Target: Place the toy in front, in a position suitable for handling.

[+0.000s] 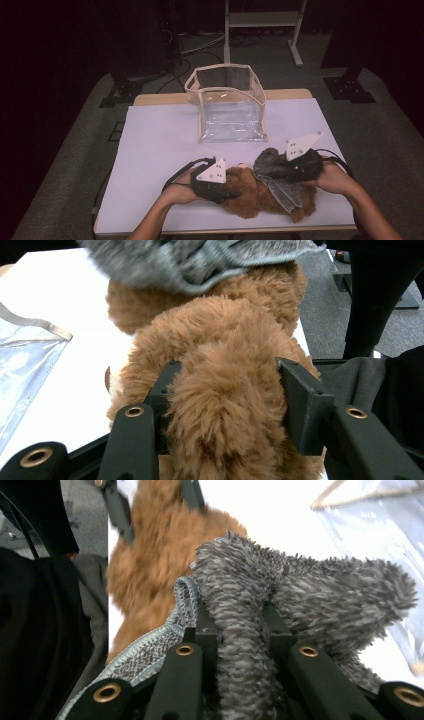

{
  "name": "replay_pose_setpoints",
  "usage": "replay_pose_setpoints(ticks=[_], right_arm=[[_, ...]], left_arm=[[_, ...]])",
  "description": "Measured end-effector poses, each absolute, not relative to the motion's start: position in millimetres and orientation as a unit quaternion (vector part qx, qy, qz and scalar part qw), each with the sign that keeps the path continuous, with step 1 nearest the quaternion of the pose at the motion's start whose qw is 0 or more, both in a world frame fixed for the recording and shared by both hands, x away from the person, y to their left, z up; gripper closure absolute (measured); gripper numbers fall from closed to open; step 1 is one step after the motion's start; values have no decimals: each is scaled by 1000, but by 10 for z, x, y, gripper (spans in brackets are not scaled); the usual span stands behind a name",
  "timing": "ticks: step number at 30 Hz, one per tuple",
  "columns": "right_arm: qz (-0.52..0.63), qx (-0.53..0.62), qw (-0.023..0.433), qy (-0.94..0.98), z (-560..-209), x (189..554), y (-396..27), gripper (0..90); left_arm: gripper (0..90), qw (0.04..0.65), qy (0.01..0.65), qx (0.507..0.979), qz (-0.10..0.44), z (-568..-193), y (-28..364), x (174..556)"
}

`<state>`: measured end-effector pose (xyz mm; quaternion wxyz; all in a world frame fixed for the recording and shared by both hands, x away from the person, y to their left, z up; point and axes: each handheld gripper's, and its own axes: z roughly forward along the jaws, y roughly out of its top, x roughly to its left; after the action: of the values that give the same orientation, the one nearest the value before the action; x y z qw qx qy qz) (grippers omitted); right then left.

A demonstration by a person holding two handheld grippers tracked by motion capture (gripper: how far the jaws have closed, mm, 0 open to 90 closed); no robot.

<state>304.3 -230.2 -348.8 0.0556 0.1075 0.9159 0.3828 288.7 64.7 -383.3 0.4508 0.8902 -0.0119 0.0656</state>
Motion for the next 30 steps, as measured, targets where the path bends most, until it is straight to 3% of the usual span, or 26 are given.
replay_pose_setpoints(ticks=[8,13,18,22,30], right_arm=[[392,103,63,912,-3368,3005,-2328,750],[396,73,63,913,-3272,3112,-1969,749],[376,75,60,922,-3349,3179,-1870,750],[378,113,54,917,-3466,3257,-2117,750],[391,134,75,908,-3368,3196,-2423,749]], left_arm=[[493,452,-17,890,61,-3850,609,2867],[493,454,-24,889,57,-3850,555,2854],[492,452,-29,890,59,-3849,550,2846],[490,451,-25,890,62,-3850,563,2841],[491,451,-27,890,61,-3853,548,2857]])
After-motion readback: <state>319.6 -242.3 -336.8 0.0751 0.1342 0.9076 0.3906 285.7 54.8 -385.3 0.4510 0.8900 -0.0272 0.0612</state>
